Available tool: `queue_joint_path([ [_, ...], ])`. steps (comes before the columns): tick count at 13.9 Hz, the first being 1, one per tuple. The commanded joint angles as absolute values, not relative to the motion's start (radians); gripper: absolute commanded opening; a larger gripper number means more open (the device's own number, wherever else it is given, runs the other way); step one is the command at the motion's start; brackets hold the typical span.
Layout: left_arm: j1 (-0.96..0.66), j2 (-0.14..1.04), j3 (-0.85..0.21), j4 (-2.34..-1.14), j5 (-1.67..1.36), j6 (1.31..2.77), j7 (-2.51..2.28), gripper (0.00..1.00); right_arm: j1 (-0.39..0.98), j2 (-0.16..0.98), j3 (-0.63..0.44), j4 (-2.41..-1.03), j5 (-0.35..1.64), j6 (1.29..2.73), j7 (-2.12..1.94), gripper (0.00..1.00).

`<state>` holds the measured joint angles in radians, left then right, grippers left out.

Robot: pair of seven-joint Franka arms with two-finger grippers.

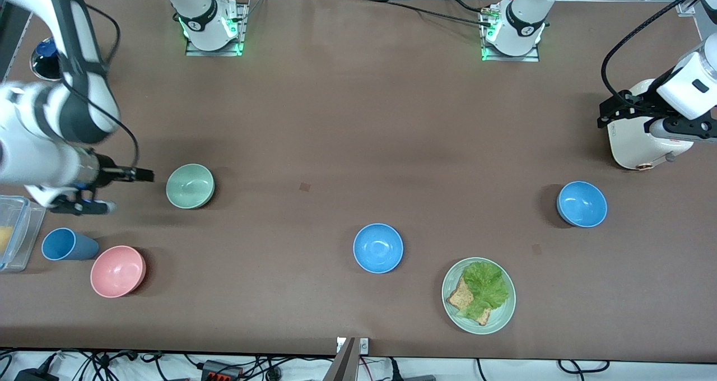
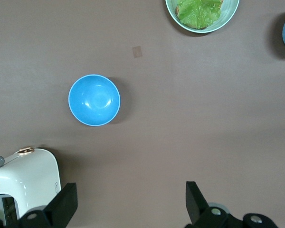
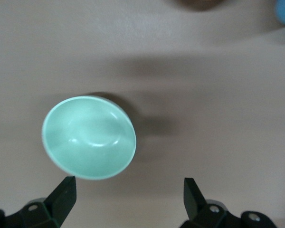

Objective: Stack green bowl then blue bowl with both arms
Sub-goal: 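Reach the right gripper down to the mint-green bowl rim, then grasp the mint-green bowl rim with the right gripper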

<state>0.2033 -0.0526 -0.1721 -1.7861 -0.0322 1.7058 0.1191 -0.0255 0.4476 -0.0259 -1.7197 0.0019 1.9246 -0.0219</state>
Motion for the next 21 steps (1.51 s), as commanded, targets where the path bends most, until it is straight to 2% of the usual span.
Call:
queue_joint_path([
  [1, 0.201, -0.035, -0.170, -1.752, -0.035, 1.681, 0.115, 1.00, -0.028, 0.511, -0.014, -1.726, -0.011, 1.983, -0.037, 1.00],
  [6, 0.201, -0.034, -0.170, -1.752, -0.035, 1.681, 0.117, 1.00, -0.017, 0.589, -0.012, -1.729, -0.008, 2.013, -0.037, 1.00],
  [11, 0.201, -0.032, -0.170, -1.752, -0.035, 1.681, 0.115, 1.00, -0.017, 0.620, -0.011, -1.729, -0.002, 2.016, -0.038, 0.51],
  [13, 0.202, -0.032, -0.170, -1.752, -0.035, 1.681, 0.117, 1.00, -0.017, 0.620, -0.011, -1.729, -0.002, 2.013, -0.057, 0.13],
  [14, 0.202, -0.032, -0.170, -1.752, -0.035, 1.681, 0.117, 1.00, -0.012, 0.618, -0.011, -1.726, -0.002, 2.002, -0.070, 0.00],
  [19, 0.202, -0.032, -0.169, -1.752, -0.035, 1.683, 0.117, 1.00, 0.029, 0.608, -0.009, -1.720, -0.002, 1.997, -0.106, 0.00],
  [21, 0.202, -0.032, -0.169, -1.752, -0.035, 1.683, 0.115, 1.00, 0.051, 0.597, 0.033, -1.700, 0.000, 1.965, -0.126, 0.00],
])
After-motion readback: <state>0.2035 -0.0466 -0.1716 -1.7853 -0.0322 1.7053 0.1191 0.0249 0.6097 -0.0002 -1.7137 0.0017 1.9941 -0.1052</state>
